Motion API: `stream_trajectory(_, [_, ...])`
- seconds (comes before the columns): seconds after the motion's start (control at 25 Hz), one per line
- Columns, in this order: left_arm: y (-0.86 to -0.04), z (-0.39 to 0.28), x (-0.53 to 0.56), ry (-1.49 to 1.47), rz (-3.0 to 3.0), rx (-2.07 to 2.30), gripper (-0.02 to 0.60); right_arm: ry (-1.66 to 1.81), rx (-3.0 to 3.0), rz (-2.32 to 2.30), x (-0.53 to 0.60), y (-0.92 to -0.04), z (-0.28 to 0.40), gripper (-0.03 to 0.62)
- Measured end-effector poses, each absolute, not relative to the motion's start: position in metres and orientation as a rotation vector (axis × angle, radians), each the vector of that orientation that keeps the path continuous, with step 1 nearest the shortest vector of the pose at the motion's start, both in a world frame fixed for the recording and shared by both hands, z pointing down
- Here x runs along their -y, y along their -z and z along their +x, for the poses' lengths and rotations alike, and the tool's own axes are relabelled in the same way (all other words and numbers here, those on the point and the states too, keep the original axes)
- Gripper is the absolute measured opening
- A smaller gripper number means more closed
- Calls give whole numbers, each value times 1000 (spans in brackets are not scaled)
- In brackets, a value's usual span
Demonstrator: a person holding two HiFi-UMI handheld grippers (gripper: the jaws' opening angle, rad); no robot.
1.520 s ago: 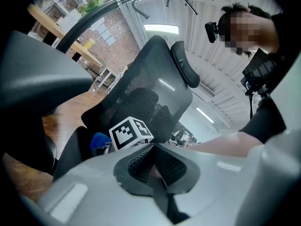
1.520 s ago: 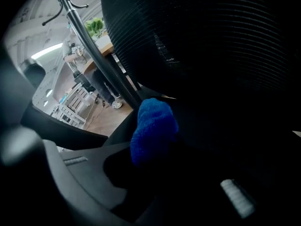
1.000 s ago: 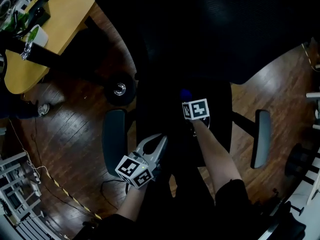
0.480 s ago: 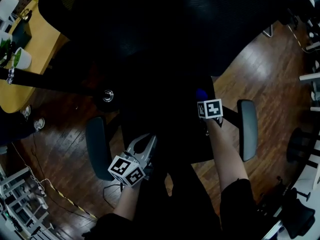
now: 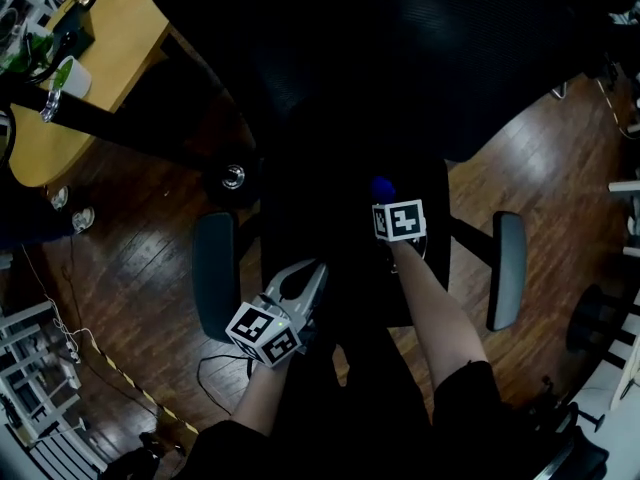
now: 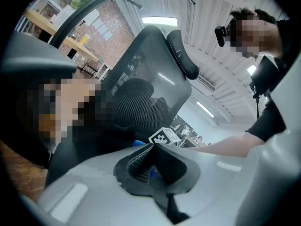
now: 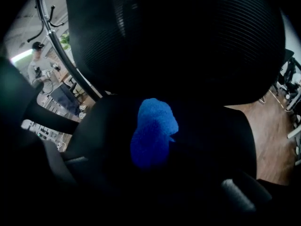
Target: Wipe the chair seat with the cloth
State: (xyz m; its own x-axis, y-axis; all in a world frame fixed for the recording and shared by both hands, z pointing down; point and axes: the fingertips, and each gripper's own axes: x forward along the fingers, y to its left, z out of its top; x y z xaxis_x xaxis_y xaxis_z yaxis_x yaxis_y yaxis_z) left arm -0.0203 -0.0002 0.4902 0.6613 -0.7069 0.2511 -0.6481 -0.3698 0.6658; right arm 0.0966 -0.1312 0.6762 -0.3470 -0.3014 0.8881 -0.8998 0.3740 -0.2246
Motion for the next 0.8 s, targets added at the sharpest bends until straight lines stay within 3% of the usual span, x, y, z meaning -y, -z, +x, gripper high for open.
stream_trajectory(0.4, [-479, -65, -15, 157, 2061, 1154, -8, -950, 2007, 663, 78, -676, -105, 40])
stream_trajectory(0.64, [-482, -69, -17, 154, 2060, 1143, -8, -927, 2040, 695, 66, -691, -115, 40])
stream_trajectory(0.8, [-487, -64, -14, 129, 2076, 1111, -8, -972, 1993, 784, 77, -696, -75, 40])
